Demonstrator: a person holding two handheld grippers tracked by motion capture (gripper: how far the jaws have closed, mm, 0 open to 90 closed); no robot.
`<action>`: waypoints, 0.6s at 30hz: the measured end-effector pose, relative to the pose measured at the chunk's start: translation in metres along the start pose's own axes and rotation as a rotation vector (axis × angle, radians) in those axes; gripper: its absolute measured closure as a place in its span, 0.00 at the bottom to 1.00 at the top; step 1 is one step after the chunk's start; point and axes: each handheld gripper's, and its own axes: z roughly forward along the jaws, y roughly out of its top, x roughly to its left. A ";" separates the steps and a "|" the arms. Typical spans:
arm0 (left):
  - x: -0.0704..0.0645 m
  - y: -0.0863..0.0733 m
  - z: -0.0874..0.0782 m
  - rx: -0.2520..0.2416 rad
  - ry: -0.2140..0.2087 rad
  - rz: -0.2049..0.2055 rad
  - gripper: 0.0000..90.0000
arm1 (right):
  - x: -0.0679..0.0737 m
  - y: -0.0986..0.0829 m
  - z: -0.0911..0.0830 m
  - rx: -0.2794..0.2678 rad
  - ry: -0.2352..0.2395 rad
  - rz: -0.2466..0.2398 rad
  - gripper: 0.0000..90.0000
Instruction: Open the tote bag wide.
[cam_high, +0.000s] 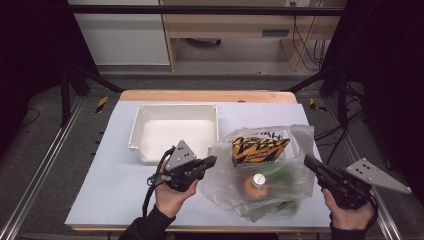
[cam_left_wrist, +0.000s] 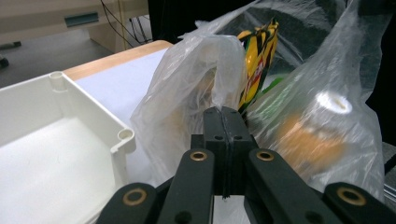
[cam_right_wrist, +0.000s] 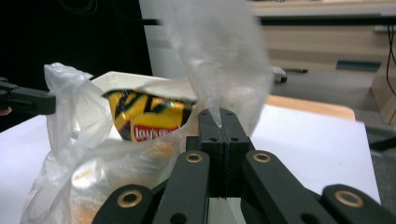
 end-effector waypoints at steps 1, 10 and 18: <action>0.001 -0.002 0.000 0.007 0.004 0.000 1.00 | -0.002 -0.004 -0.002 0.003 -0.003 0.005 1.00; 0.001 -0.042 0.004 0.083 -0.021 -0.013 1.00 | -0.015 -0.047 -0.011 0.115 -0.027 0.076 1.00; -0.005 -0.069 0.018 0.149 -0.066 -0.031 1.00 | -0.021 -0.073 -0.013 0.178 0.016 0.148 1.00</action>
